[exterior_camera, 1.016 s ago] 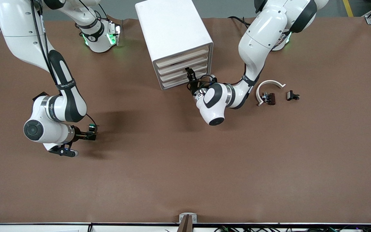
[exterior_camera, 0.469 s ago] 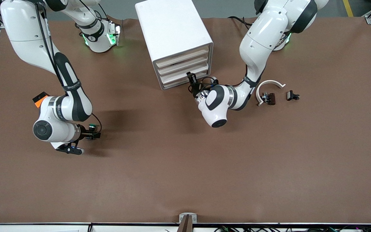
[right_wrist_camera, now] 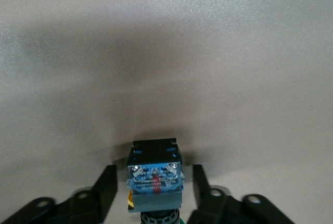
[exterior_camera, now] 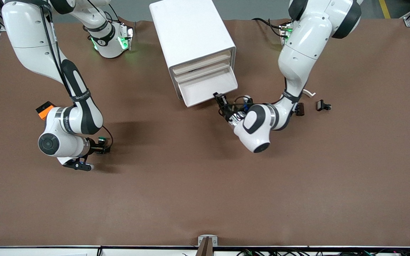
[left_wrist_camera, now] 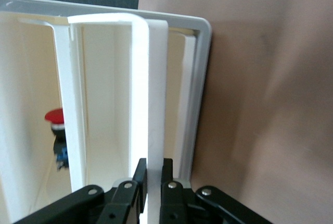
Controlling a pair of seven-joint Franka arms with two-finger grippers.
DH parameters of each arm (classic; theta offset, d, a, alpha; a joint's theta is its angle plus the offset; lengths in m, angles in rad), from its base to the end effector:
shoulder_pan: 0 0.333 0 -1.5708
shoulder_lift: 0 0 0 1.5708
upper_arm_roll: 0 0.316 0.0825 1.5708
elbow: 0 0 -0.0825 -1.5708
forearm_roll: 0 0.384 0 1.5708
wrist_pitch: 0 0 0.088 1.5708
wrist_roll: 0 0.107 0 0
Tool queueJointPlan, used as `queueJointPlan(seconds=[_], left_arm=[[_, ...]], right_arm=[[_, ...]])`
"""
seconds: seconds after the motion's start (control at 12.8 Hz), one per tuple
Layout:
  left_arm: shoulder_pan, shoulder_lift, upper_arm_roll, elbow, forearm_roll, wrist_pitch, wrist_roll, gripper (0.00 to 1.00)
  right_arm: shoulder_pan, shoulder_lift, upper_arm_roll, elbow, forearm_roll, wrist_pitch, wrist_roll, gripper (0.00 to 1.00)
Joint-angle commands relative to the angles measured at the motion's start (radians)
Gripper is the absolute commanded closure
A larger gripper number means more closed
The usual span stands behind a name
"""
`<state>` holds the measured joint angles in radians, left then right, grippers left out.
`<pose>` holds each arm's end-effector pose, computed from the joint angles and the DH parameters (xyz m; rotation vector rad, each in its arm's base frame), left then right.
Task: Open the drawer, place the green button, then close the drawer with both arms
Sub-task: 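Pull the drawer open with the left gripper while the right gripper lifts the button, then carry the button over the open drawer while the left gripper withdraws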
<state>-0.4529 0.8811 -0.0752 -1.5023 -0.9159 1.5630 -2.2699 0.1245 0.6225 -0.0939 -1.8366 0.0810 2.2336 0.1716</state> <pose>0.5088 -0.3884 0.1461 -1.0422 -1.9611 1.3161 0.6193 0.0235 0.1732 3.0884 -0.2889 -0.3436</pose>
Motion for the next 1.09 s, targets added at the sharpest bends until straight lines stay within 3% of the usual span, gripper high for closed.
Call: queueJointPlan(seconds=[0.0, 0.23, 0.39, 0.47, 0.55, 0.63, 1.02], left_arm=[[0.063, 0.001, 0.006, 0.028, -0.017, -0.015, -0.02, 0.94], [0.091, 0.004, 0.006, 0.054, -0.015, -0.015, -0.017, 0.91], [0.108, 0.006, 0.008, 0.066, -0.017, -0.015, -0.013, 0.76], [0.112, 0.006, 0.008, 0.07, -0.017, -0.015, -0.011, 0.37], [0.112, 0.001, 0.008, 0.071, -0.017, -0.015, -0.013, 0.14], [0.117, -0.001, 0.008, 0.083, -0.017, -0.015, -0.02, 0.0], [0.175, -0.011, 0.023, 0.203, -0.003, -0.024, -0.014, 0.0]], right_arm=[[0.001, -0.006, -0.001, -0.004, 0.011, 0.008, -0.004, 0.53], [0.001, -0.009, -0.001, 0.0, 0.011, -0.002, -0.004, 0.62], [0.001, -0.023, -0.001, 0.008, 0.011, -0.025, -0.003, 0.64], [0.001, -0.038, -0.001, 0.026, 0.011, -0.064, 0.002, 0.65], [0.003, -0.052, -0.001, 0.051, 0.011, -0.127, 0.011, 0.64], [0.007, -0.065, -0.001, 0.089, 0.011, -0.211, 0.026, 0.64], [0.069, -0.108, 0.0, 0.255, 0.003, -0.526, 0.25, 0.65]])
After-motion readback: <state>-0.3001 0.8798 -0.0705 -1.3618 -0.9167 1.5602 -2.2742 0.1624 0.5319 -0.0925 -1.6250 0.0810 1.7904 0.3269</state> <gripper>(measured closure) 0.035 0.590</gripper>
